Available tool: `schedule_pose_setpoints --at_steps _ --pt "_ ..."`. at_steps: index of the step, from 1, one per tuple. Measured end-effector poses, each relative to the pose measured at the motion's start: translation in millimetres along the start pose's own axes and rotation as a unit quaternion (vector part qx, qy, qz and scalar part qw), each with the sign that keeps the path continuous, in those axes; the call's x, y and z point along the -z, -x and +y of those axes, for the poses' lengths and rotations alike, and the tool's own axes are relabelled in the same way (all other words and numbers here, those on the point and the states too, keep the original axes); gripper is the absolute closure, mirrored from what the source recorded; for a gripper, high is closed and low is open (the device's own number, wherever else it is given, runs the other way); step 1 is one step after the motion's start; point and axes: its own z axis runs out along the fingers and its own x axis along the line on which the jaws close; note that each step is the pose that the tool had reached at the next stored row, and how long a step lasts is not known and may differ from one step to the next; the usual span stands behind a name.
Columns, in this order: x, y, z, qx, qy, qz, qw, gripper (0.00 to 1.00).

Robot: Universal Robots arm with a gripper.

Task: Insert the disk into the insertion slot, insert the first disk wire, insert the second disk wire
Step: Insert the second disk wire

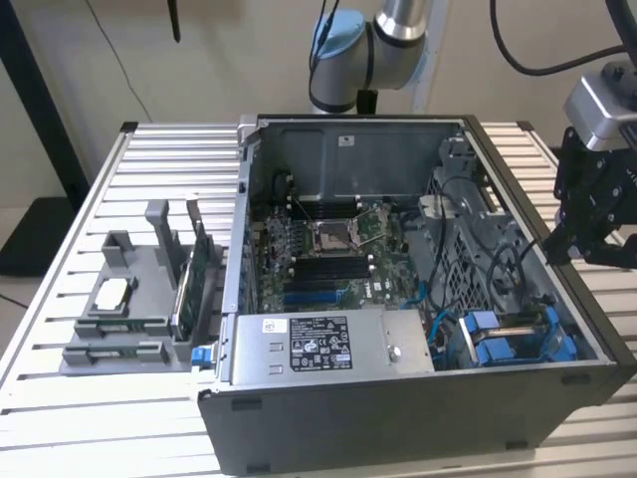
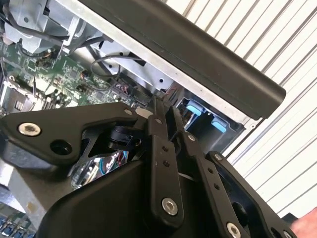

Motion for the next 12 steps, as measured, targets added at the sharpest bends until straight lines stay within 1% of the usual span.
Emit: schedule_pose_setpoints --at_steps 10,12 --pt "-0.3 -0.1 1.6 0.000 -0.0002 0.0000 1.0000 0.80" --pt "-0.4 -0.1 1.6 0.000 -0.0002 0.0000 1.0000 0.82"
